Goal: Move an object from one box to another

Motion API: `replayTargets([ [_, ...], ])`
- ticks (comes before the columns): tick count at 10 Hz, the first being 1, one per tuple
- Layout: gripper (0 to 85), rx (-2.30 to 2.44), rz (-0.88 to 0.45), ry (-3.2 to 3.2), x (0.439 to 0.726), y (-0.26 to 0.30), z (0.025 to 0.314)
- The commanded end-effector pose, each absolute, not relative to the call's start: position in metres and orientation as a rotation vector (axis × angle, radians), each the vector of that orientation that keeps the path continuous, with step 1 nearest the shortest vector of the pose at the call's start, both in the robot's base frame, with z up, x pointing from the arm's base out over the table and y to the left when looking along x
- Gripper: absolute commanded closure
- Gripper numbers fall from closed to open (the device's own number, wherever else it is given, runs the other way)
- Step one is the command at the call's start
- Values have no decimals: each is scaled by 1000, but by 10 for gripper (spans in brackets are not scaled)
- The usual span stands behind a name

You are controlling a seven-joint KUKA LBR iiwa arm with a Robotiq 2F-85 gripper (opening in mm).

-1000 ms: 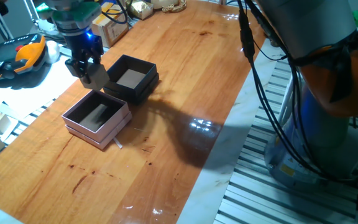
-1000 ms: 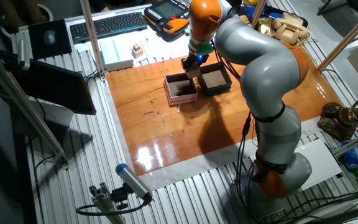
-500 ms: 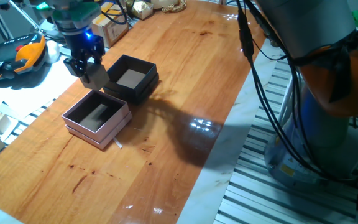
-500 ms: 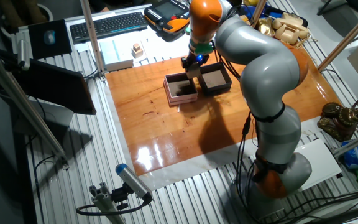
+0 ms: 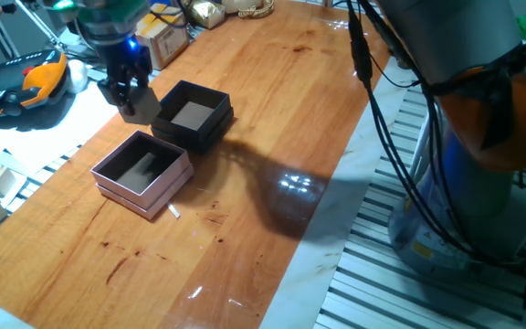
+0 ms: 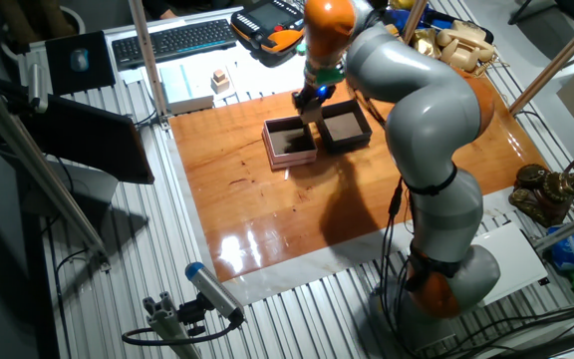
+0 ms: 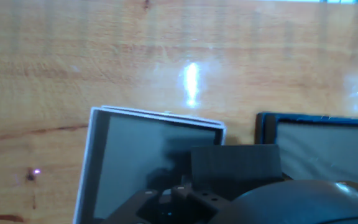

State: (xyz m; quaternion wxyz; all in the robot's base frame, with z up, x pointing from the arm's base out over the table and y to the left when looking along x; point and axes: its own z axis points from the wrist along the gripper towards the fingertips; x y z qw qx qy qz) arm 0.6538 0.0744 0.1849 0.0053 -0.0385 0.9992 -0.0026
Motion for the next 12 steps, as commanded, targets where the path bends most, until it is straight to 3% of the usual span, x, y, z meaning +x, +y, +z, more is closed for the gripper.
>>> replayTargets([
  [1,850,-99,-15,3128,656,68,183],
  [7,850,-71,-53,3127,653,21,185],
  [12,850,-77,-28,3062,645,-19,165],
])
